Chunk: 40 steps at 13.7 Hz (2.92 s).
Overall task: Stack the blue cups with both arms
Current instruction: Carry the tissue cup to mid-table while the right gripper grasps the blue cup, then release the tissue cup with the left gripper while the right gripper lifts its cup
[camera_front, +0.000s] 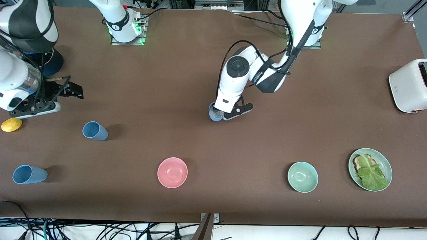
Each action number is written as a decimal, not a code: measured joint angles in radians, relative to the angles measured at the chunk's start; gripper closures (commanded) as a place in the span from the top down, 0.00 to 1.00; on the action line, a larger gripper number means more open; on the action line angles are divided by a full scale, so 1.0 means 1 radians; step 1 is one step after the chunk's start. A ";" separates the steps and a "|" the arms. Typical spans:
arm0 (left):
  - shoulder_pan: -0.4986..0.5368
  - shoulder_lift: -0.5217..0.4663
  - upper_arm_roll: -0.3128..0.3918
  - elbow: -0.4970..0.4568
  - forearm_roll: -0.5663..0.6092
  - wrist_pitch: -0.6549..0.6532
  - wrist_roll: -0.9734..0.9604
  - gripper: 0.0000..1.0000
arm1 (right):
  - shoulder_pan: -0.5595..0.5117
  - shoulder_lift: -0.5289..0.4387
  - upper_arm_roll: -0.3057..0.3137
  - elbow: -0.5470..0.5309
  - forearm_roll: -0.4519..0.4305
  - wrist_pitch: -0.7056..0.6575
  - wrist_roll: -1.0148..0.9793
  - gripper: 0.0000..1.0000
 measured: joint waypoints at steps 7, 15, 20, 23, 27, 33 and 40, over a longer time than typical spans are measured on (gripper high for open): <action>0.000 0.057 0.001 0.005 0.023 0.058 -0.006 0.39 | -0.001 0.082 0.000 -0.118 0.007 0.255 -0.028 0.99; 0.000 0.057 0.005 0.017 0.077 0.059 -0.006 1.00 | -0.013 0.164 -0.001 -0.226 0.014 0.466 -0.029 0.99; -0.001 0.055 0.005 0.026 0.118 0.059 0.006 1.00 | -0.013 0.209 -0.001 -0.248 0.014 0.548 -0.033 0.99; 0.002 0.031 0.006 0.044 0.119 0.047 0.070 1.00 | -0.014 0.217 -0.001 -0.248 0.014 0.563 -0.045 0.98; 0.014 -0.083 0.006 0.067 0.110 -0.152 0.173 1.00 | -0.024 0.247 -0.001 -0.248 0.014 0.576 -0.055 0.95; 0.097 -0.225 0.011 0.160 0.024 -0.453 0.396 1.00 | -0.035 0.283 -0.001 -0.249 0.014 0.592 -0.059 0.57; 0.337 -0.364 0.015 0.164 0.000 -0.622 0.673 1.00 | -0.051 0.297 -0.002 -0.249 0.014 0.593 -0.071 0.00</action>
